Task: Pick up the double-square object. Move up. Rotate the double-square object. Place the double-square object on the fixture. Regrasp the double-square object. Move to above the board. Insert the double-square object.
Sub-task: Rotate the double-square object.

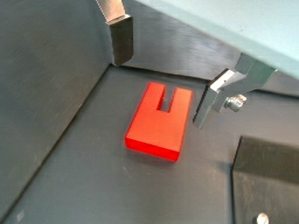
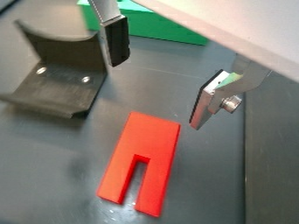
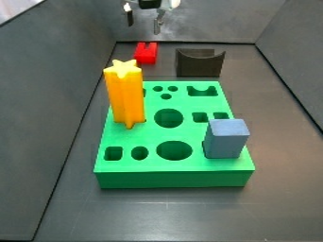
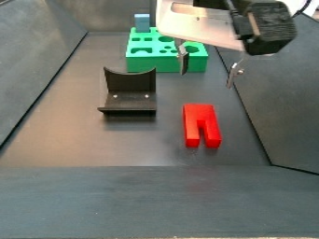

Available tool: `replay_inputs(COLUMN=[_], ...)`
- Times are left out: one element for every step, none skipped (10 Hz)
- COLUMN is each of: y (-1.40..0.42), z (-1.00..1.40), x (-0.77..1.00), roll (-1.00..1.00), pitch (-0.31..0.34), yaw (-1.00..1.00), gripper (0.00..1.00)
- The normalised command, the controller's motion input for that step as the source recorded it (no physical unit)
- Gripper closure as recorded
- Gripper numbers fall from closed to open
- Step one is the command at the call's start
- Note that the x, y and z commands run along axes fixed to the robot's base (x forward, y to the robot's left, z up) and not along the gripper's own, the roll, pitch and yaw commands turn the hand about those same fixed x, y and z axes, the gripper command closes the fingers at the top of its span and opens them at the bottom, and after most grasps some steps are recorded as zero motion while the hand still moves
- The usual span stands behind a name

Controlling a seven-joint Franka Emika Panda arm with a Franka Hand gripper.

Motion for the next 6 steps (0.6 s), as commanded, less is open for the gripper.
replay_inputs(y=[0.0, 0.0, 0.0, 0.0, 0.0, 0.0], z=[-0.01, -0.01, -0.01, -0.01, -0.01, -0.02], x=[0.03, 0.03, 0.03, 0.03, 0.03, 0.03], roll=[0.0, 0.0, 0.01, 0.01, 0.01, 0.01], pitch=[-0.05, -0.056, -0.069, -0.078, -0.1, -0.099], yaw=[1.0, 1.0, 1.0, 1.0, 0.94, 0.69], gripper=[0.0, 0.0, 0.0, 0.0, 0.0, 0.0])
